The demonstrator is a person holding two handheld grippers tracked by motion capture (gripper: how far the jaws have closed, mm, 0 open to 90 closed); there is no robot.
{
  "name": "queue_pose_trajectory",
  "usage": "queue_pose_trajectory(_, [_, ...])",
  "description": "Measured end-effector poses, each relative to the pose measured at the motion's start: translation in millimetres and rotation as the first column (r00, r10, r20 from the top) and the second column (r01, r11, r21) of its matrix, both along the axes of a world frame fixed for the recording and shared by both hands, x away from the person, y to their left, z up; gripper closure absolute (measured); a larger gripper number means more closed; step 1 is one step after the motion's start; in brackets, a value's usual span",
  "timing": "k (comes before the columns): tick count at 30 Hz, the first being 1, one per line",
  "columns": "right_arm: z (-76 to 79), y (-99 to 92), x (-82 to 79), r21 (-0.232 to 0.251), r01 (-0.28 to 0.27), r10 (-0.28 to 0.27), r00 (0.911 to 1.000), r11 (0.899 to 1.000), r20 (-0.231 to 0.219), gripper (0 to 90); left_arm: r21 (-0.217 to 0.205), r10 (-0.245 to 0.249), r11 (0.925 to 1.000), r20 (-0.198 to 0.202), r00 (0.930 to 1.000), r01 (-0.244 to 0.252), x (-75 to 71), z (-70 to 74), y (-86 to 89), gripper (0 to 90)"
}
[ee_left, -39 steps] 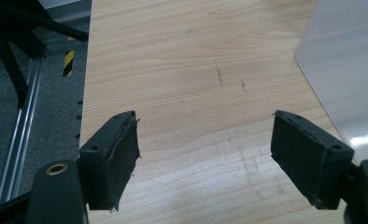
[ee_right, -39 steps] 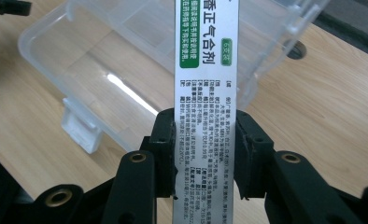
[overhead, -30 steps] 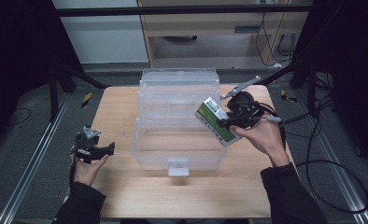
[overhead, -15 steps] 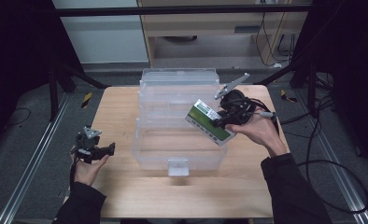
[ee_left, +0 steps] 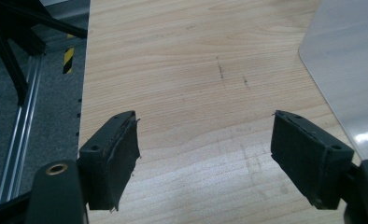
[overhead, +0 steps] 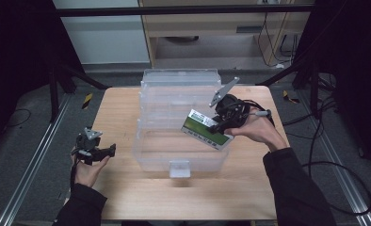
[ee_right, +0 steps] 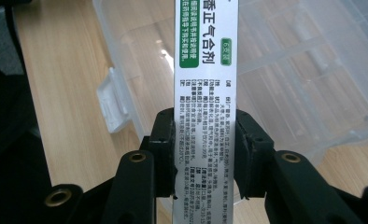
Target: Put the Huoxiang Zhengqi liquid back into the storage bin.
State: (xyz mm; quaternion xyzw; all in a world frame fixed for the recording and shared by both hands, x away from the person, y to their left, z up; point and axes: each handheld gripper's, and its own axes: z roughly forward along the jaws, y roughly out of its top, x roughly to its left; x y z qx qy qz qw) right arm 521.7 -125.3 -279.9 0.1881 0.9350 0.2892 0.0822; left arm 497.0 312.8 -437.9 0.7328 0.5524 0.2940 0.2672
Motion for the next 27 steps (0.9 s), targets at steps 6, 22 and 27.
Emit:
queue_pose_trajectory(6, [-7.0, 4.0, 3.9, -0.037, -0.058, 0.058, 0.9983, 0.998, -0.005, 64.5, 0.001, 0.002, 1.0000, -0.002, 1.0000, -0.002, 0.2, -0.1, 0.3, 22.7])
queue_pose_trajectory(22, [-24.3, 12.4, 10.6, -0.126, -0.156, 0.153, 0.9876, 0.980, -0.036, 64.5, 0.009, 0.005, 0.9999, -0.011, 0.9999, -0.005, 1.9, -2.1, 0.9, 22.6])
queue_pose_trajectory(27, [-31.5, 15.8, 11.4, -0.165, -0.178, 0.174, 0.9841, 0.970, -0.036, 64.4, 0.010, 0.006, 0.9999, -0.011, 0.9999, -0.006, 1.8, -2.1, 1.2, 22.6])
